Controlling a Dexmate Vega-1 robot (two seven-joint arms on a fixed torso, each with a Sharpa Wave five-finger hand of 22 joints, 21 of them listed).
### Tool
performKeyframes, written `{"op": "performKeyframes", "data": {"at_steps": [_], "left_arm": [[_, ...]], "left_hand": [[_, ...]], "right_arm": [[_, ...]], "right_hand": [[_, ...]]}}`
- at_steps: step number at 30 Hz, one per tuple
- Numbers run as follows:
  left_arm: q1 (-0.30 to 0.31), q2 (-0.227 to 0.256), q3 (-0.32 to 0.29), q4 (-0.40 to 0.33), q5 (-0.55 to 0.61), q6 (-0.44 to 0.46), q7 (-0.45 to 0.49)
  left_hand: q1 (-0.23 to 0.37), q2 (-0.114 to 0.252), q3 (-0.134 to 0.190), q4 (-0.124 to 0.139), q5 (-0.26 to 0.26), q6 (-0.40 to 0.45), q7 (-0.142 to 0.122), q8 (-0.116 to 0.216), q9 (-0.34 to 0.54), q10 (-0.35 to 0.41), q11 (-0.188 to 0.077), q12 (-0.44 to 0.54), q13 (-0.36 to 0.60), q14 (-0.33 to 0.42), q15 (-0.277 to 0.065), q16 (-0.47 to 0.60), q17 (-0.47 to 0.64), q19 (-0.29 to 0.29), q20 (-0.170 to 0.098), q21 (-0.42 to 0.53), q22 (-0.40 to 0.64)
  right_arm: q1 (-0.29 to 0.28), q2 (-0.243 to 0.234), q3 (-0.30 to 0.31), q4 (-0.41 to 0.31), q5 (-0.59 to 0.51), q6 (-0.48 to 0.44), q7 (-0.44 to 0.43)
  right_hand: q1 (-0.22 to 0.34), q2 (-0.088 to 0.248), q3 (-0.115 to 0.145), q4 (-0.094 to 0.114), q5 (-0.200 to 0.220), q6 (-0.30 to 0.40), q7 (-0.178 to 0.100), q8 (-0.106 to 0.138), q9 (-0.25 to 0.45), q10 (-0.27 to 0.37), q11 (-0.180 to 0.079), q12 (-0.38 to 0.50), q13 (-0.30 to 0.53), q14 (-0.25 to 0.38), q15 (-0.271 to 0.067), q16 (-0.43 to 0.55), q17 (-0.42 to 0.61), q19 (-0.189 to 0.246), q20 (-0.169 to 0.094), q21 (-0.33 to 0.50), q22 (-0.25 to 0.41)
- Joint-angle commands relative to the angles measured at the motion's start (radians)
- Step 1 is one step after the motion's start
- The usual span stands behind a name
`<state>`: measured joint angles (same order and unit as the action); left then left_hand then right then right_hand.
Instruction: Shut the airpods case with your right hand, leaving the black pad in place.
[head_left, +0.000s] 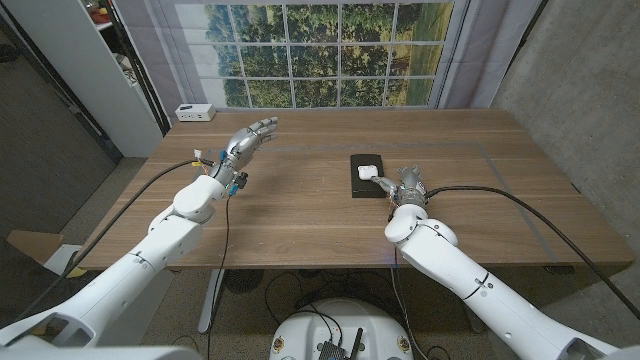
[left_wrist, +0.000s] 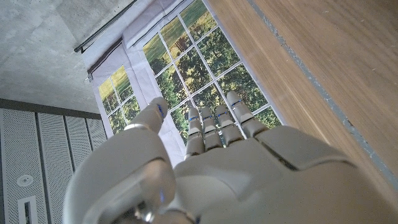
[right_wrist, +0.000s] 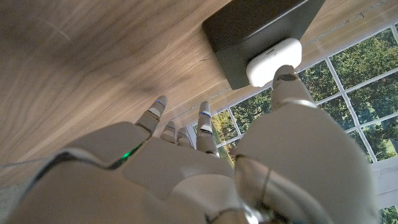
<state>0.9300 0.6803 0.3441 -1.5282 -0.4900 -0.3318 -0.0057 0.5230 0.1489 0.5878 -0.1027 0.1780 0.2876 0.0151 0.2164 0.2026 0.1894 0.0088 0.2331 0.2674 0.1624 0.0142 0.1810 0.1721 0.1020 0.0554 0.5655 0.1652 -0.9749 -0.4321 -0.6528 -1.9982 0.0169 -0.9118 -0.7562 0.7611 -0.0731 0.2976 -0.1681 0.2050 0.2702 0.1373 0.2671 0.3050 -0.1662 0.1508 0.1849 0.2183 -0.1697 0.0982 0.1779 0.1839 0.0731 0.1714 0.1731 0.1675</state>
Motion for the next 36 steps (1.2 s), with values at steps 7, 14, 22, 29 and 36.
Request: {"op": "performKeyframes", "data": {"at_steps": [7, 14, 22, 29, 36], "left_arm": [[-0.024, 0.026, 0.013, -0.016, 0.05, 0.031, 0.007], [-0.03, 0.033, 0.014, -0.018, 0.048, 0.039, -0.004], [-0.035, 0.044, 0.015, -0.018, 0.043, 0.049, -0.019], [-0.029, 0.057, 0.012, -0.035, 0.043, 0.066, -0.017], [-0.034, 0.065, 0.012, -0.046, 0.046, 0.078, -0.02]], "left_hand": [[0.011, -0.002, -0.002, -0.012, 0.008, 0.012, 0.002, 0.004, 0.004, 0.008, -0.007, 0.007, 0.003, 0.0, -0.002, 0.006, 0.0, -0.007, 0.004, -0.008, 0.006], [0.013, -0.002, -0.005, -0.017, 0.009, 0.014, 0.002, 0.004, 0.005, 0.007, -0.006, 0.008, 0.005, -0.001, -0.002, 0.006, 0.0, -0.01, 0.007, -0.014, 0.006], [0.014, -0.002, -0.008, -0.023, 0.011, 0.015, 0.002, 0.003, 0.006, 0.005, -0.003, 0.008, 0.006, -0.002, -0.002, 0.006, 0.0, -0.013, 0.008, -0.021, 0.006], [0.014, -0.002, -0.013, -0.027, 0.012, 0.015, 0.003, 0.001, 0.007, 0.007, -0.005, 0.01, 0.008, -0.004, -0.001, 0.005, 0.0, -0.016, 0.01, -0.027, 0.006], [0.014, -0.004, -0.016, -0.03, 0.013, 0.017, 0.003, 0.001, 0.008, 0.007, -0.003, 0.011, 0.009, -0.005, -0.001, 0.005, -0.001, -0.02, 0.012, -0.033, 0.006]], "right_arm": [[0.043, 0.11, -0.043, 0.103, -0.028, 0.033, -0.073], [0.041, 0.143, -0.037, 0.116, -0.013, 0.027, -0.083], [0.028, 0.17, -0.024, 0.122, 0.005, 0.011, -0.104], [0.04, 0.201, -0.02, 0.155, 0.026, 0.009, -0.11], [0.036, 0.214, -0.015, 0.175, 0.022, 0.044, -0.147]], "right_hand": [[0.033, 0.0, 0.011, -0.002, 0.011, -0.007, 0.019, 0.012, 0.008, -0.014, -0.002, 0.01, -0.001, -0.001, -0.001, 0.008, 0.005, -0.006, 0.01, 0.009, 0.002], [0.042, -0.008, 0.008, -0.001, 0.011, -0.01, 0.025, 0.017, 0.012, -0.019, 0.009, 0.012, -0.002, -0.002, 0.007, 0.009, 0.005, -0.01, 0.031, 0.009, 0.002], [0.04, -0.018, 0.0, 0.004, 0.009, -0.019, 0.033, 0.019, 0.016, -0.026, 0.015, 0.011, -0.002, -0.009, 0.02, 0.008, 0.006, -0.018, 0.039, 0.008, 0.002], [0.037, -0.023, -0.006, 0.008, 0.008, -0.029, 0.042, 0.019, 0.019, -0.031, 0.024, 0.012, -0.003, -0.012, 0.032, 0.008, 0.006, -0.027, 0.042, 0.006, 0.003], [0.03, -0.03, -0.012, 0.013, 0.008, -0.034, 0.042, 0.02, 0.021, -0.035, 0.03, 0.012, -0.003, -0.015, 0.04, 0.008, 0.007, -0.033, 0.042, 0.006, 0.003]]}}
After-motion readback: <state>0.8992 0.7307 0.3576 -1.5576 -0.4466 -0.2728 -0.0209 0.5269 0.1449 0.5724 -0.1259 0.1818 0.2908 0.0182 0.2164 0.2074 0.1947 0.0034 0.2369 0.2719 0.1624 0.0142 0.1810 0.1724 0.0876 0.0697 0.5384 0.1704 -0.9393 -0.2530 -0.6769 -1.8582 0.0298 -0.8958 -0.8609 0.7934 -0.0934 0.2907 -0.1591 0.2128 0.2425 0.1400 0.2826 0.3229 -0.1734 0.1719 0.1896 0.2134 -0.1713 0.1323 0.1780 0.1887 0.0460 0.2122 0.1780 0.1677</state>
